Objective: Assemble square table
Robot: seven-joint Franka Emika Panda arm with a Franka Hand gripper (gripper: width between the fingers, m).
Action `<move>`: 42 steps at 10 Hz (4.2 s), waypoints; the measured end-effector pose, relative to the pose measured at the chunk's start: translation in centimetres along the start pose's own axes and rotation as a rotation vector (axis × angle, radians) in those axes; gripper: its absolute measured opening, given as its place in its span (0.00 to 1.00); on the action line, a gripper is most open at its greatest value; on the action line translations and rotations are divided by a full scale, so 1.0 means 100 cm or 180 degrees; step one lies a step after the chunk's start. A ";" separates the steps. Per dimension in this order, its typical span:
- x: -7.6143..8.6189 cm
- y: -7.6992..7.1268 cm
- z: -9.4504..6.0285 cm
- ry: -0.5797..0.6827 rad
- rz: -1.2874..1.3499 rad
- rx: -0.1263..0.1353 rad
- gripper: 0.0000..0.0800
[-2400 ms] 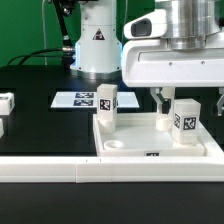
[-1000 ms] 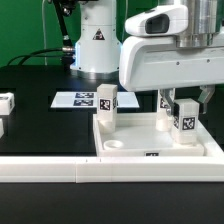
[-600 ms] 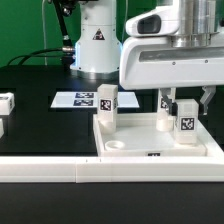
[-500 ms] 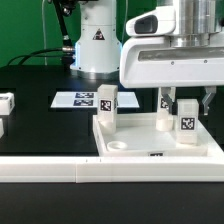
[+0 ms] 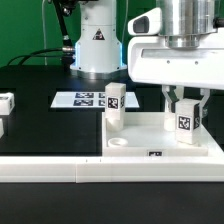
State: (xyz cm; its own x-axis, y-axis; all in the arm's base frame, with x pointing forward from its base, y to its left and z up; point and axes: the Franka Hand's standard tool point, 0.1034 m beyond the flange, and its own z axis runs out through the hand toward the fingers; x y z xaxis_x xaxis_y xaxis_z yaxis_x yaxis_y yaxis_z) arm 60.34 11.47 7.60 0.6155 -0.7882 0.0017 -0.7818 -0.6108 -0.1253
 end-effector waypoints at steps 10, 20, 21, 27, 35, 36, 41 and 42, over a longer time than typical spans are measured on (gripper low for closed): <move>-0.005 -0.003 0.001 -0.0080 0.0011 -0.0007 0.79; -0.004 -0.009 0.001 -0.0110 -0.2745 -0.0183 0.81; -0.005 -0.012 0.001 -0.0052 -0.2855 -0.0148 0.81; -0.004 -0.009 0.004 0.0016 -0.3380 -0.0128 0.47; 0.003 -0.004 0.005 -0.0018 -0.1590 -0.0014 0.36; 0.003 -0.004 0.005 -0.0034 -0.1308 0.0007 0.36; 0.001 -0.002 0.006 -0.0076 0.0212 -0.0050 0.36; 0.001 -0.002 0.006 -0.0081 0.0361 -0.0046 0.36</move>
Offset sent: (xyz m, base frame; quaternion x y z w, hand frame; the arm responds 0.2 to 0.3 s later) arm -0.0001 0.0037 -0.0011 0.0090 0.0239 0.1130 0.9933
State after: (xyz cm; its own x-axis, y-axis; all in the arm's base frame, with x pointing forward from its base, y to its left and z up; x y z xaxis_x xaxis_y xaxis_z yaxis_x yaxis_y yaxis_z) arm 60.65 11.55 6.98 0.5250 -0.8503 -0.0370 -0.8479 -0.5188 -0.1088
